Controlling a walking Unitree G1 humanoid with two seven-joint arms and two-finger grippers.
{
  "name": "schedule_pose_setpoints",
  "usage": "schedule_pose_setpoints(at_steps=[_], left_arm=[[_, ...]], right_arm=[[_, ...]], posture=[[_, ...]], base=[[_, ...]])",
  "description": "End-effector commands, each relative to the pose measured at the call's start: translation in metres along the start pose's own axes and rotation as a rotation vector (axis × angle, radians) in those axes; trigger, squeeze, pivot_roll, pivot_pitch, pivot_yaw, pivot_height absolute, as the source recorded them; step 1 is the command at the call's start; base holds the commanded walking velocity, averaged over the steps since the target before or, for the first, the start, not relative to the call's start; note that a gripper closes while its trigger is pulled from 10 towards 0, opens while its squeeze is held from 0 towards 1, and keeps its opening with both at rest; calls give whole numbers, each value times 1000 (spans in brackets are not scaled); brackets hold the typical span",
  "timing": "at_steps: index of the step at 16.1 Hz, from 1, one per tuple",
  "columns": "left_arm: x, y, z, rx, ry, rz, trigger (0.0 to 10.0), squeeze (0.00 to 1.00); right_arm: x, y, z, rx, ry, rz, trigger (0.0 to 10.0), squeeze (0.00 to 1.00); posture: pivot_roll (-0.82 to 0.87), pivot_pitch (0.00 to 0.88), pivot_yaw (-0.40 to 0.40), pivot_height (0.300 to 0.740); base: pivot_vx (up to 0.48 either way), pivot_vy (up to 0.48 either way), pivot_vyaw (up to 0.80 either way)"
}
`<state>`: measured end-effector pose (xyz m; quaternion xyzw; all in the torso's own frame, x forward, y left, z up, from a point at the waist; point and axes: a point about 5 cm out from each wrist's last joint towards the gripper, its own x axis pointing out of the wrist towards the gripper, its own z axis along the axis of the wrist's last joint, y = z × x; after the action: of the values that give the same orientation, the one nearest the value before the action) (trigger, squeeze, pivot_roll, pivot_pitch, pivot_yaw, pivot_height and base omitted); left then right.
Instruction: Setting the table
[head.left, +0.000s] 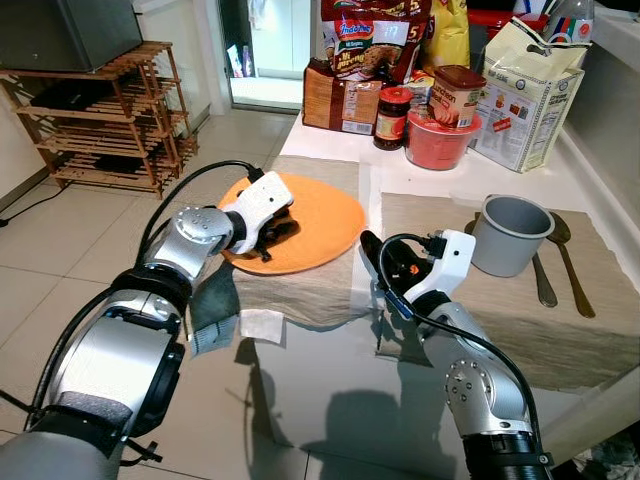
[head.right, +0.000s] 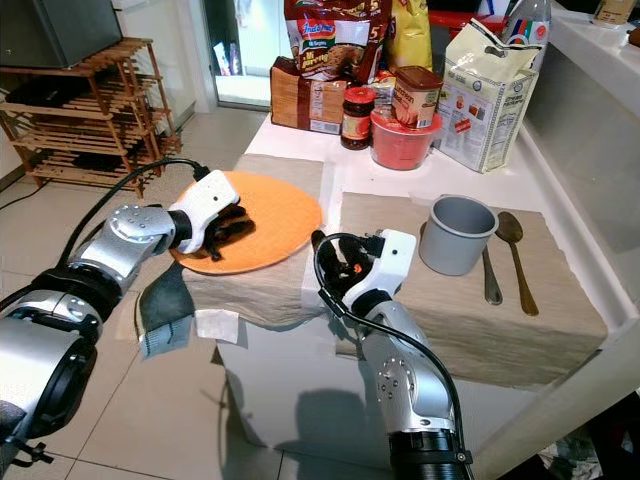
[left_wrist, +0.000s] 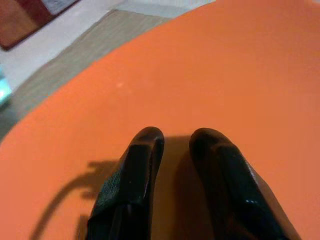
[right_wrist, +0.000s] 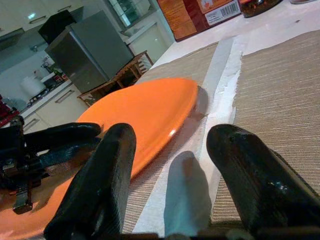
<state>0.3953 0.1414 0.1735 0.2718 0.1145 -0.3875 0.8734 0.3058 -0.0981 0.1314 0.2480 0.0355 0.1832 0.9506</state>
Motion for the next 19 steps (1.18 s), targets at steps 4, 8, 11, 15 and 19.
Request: schedule_pose_setpoints(at_steps=[4, 8, 11, 15, 19], left_arm=[[18, -22, 10, -18, -14, -127, 10000, 0], [14, -10, 23, 9, -61, -46, 10000, 0], [3, 9, 60, 10, -242, -13, 10000, 0], [-16, 21, 67, -55, -391, 85, 10000, 0], [-52, 14, 5, -116, -346, 272, 10000, 0]], right_arm=[[-3, -3, -18, 25, 86, -29, 10000, 0], [-4, -2, -17, 15, 77, -26, 10000, 0], [-8, -1, -11, -78, 42, 5, 10000, 0], [-15, -4, 8, -318, -49, -26, 10000, 0], [-20, -17, 14, -401, -86, -83, 10000, 0]], posture=[[-71, 38, 20, 740], [-78, 26, 27, 740], [-70, 7, 22, 740], [-54, 0, 9, 740], [-33, 0, -10, 740]], base=[[0, 0, 0], [0, 0, 0], [0, 0, 0], [0, 0, 0], [0, 0, 0]])
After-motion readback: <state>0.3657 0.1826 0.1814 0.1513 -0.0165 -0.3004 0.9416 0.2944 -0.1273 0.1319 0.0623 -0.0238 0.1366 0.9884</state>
